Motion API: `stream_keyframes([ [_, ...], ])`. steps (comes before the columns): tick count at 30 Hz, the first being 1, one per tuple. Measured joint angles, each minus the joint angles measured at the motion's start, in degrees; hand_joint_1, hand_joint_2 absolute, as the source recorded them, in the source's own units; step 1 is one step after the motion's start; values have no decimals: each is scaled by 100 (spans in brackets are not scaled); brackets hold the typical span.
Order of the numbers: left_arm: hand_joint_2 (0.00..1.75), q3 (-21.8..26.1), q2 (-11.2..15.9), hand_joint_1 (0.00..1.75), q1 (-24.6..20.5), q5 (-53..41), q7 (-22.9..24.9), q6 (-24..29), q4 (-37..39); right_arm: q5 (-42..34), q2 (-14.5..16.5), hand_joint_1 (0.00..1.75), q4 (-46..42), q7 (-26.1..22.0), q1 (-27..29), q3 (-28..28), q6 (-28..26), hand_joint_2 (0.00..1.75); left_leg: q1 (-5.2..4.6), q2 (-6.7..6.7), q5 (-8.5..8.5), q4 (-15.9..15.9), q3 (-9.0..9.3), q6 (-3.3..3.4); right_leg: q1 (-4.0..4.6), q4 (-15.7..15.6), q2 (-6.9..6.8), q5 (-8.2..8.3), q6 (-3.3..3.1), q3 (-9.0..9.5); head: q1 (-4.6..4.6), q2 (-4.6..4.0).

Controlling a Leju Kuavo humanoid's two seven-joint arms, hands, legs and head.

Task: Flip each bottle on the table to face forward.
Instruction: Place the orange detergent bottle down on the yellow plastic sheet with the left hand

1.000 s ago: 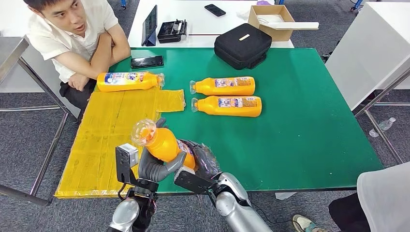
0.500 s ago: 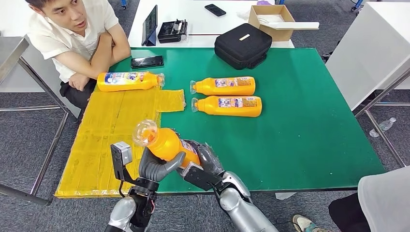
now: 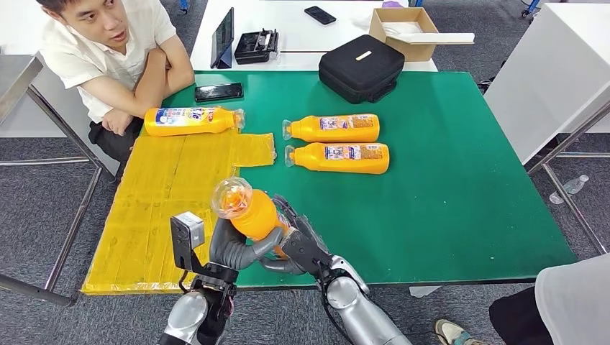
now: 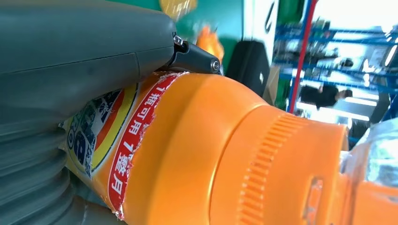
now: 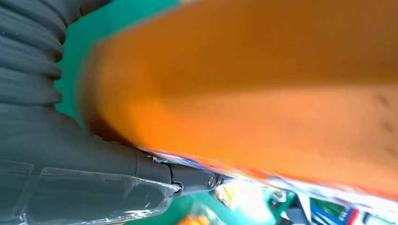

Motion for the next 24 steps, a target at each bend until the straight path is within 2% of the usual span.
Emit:
stream_keyframes([
  [6,175,5,0,175,17,-1519,-82,909,-286,489,124,0,-256,415,168,-197,-451,175,0,-1,0,0,-2,0,0,1,0,0,0,-1,0,0],
  [12,175,14,0,175,35,-1865,-114,1055,-473,754,172,0,-463,518,237,-303,-601,175,0,-1,0,0,-2,0,0,0,0,0,0,0,1,0],
  [16,175,45,0,175,69,-2746,-206,1407,-649,1464,169,0,-585,703,292,-408,-964,175,0,-1,0,0,-2,0,0,0,0,0,0,0,1,0],
  [20,175,191,0,175,146,-4116,-222,2019,-977,2327,138,0,-783,848,425,-563,-1182,175,0,0,0,0,-2,0,0,1,0,0,0,0,1,0],
  [24,175,346,-2,175,244,-4792,-253,2349,-1284,2598,122,0,-936,850,556,-641,-1185,175,0,-2,-1,0,-3,0,0,0,-1,-2,-1,-1,2,0],
])
